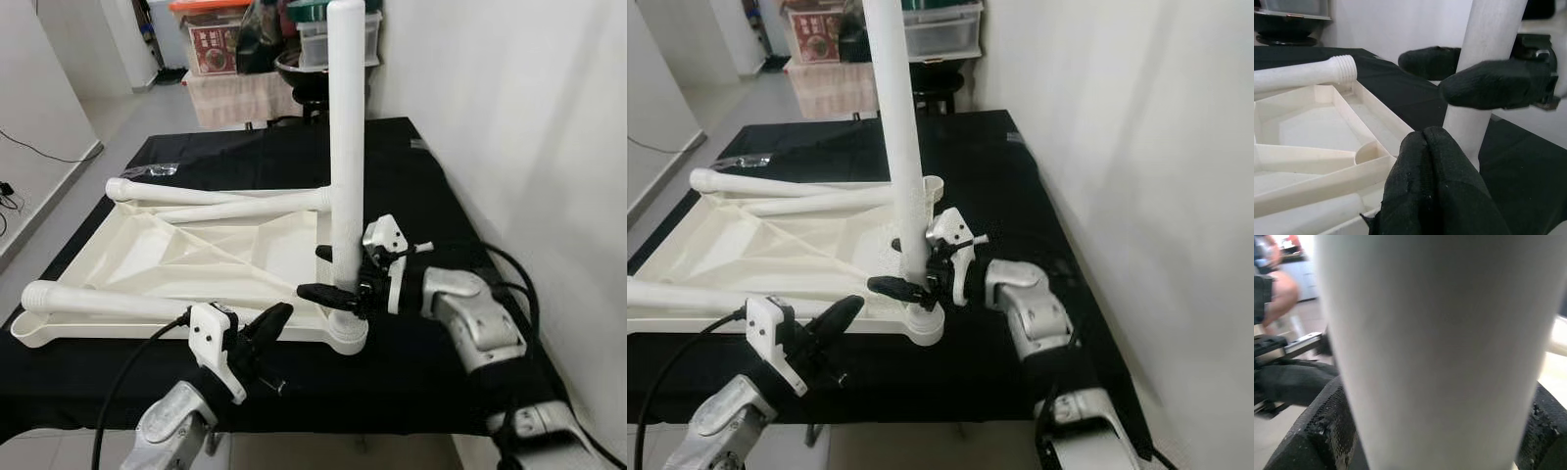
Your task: Building children table
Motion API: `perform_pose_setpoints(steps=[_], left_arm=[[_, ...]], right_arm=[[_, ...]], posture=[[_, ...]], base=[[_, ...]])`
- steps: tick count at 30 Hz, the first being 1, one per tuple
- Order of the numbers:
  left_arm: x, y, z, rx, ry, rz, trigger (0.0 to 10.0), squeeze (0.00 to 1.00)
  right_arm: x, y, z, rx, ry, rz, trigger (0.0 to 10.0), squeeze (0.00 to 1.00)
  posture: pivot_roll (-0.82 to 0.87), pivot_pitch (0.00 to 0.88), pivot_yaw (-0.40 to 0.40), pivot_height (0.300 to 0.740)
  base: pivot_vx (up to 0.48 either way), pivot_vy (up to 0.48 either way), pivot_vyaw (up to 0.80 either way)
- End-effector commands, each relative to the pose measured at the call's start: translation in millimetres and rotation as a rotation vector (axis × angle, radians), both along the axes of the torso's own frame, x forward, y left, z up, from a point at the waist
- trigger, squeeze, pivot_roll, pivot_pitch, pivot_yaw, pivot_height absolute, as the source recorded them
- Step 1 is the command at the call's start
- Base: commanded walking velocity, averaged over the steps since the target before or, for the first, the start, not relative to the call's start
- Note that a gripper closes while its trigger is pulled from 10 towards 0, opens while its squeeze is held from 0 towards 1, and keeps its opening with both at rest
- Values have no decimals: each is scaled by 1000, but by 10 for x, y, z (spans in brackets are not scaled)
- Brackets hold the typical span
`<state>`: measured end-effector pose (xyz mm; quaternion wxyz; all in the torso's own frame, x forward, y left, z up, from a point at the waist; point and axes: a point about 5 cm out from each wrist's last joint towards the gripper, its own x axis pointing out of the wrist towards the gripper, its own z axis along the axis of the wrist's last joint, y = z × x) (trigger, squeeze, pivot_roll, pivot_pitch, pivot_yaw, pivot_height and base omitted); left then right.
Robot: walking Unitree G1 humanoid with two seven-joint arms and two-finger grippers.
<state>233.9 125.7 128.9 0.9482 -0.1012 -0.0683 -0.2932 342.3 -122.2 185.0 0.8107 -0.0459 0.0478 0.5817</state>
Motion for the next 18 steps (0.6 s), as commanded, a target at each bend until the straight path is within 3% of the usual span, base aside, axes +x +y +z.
perform_pose_setpoints(steps=[1, 8, 9, 11, 18], left_arm=[[-10, 3, -48, 4, 18, 8, 10000, 0], [-20, -14, -55, 0, 21, 4, 10000, 0], [-22, -16, -55, -2, 21, 3, 10000, 0], [-24, -18, -52, -3, 21, 3, 10000, 0], [-24, -21, -49, -8, 20, 4, 10000, 0]], right_arm=[[41, 6, 32, -10, 2, 51, 10000, 0], [112, -44, 94, 5, 57, 158, 10000, 0], [105, -47, 91, 7, 70, 186, 471, 0], [93, -53, 81, 15, 90, 215, 0, 0], [73, -94, -29, 9, 106, 204, 0, 0]], posture=[[-14, 0, 16, 740], [-4, 0, 7, 740], [-3, 0, 6, 740], [-4, 0, 8, 740], [-7, 0, 7, 740]], base=[[0, 0, 0], [0, 0, 0], [0, 0, 0], [0, 0, 0], [0, 0, 0]])
